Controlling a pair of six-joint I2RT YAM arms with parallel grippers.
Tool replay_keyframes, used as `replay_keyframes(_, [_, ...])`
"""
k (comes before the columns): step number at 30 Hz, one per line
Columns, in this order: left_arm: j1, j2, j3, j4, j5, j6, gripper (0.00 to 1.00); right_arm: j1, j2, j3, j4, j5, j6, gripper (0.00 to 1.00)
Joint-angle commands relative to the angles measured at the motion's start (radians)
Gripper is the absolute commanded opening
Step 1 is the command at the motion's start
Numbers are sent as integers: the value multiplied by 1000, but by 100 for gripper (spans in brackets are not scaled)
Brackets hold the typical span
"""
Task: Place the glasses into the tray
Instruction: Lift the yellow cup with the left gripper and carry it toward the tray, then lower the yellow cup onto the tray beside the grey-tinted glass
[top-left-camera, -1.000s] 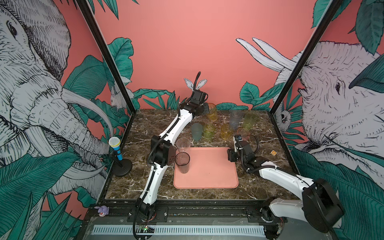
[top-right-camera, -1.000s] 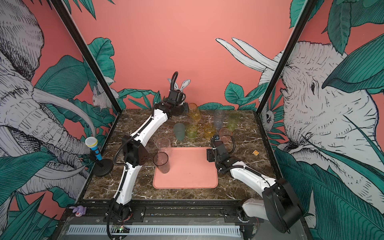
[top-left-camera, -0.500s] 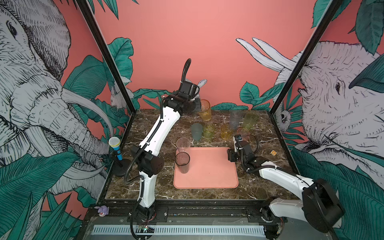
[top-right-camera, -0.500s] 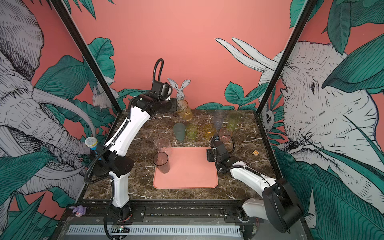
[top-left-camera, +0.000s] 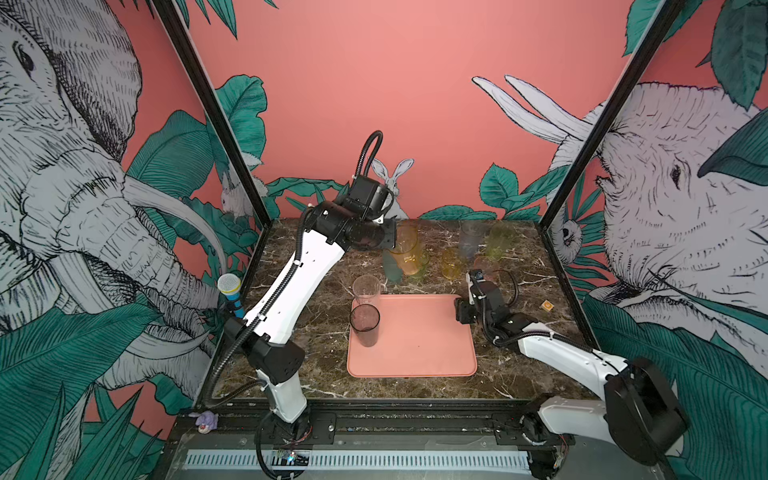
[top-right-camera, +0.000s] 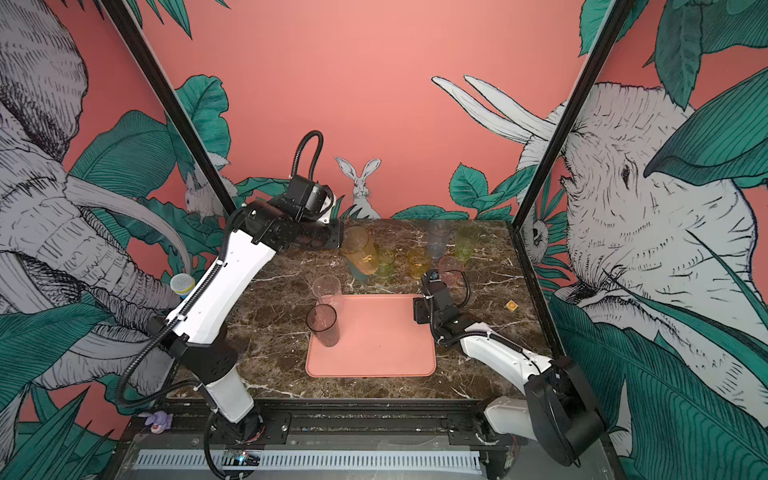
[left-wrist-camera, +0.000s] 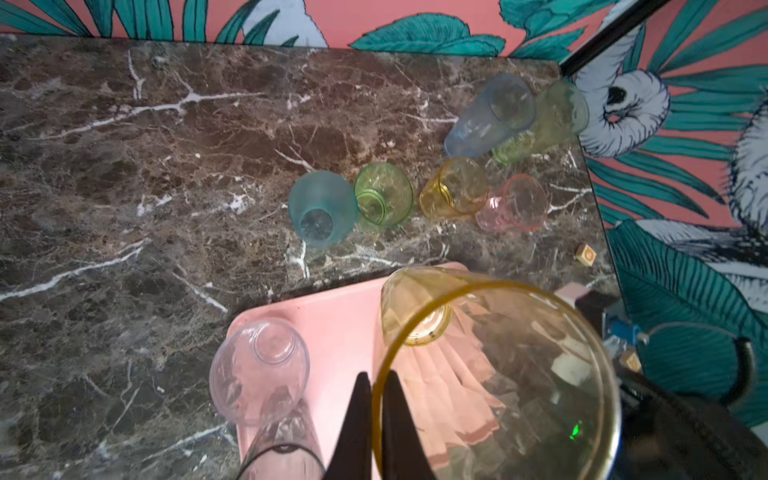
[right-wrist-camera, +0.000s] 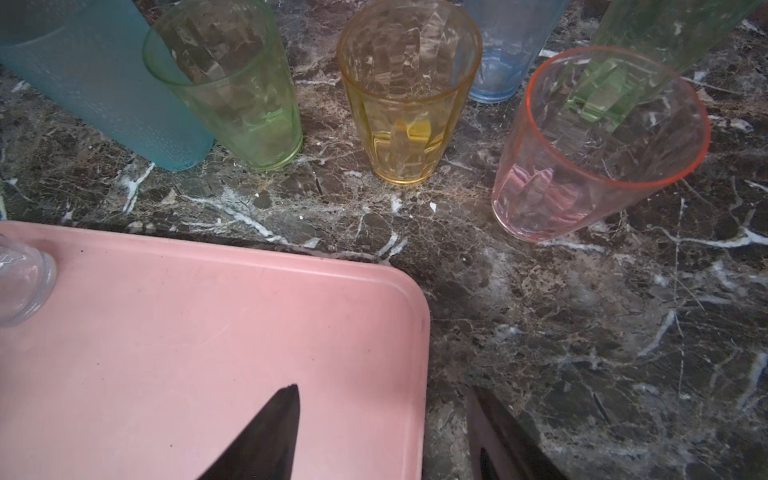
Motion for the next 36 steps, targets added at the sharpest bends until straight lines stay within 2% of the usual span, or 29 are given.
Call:
replay_keyframes(1, [-33, -109, -66, -32, 10, -21, 0, -4, -15, 27, 7, 17, 2, 66])
replay_keyframes(10, [-147, -251, -255, -58, -39, -81, 0, -4, -19, 25, 7, 23, 1, 66])
replay_keyframes(20, [-282, -277, -350, -104, -133, -168, 0, -3, -7, 24, 13, 29, 2, 66])
replay_keyframes(28, [-364, -308, -568, -4, -162, -259, 0, -3, 5, 21, 17, 41, 1, 66])
replay_keyframes(36, [-420, -334, -683, 54, -216, -332, 0, -4, 46, 40, 17, 26, 7, 66])
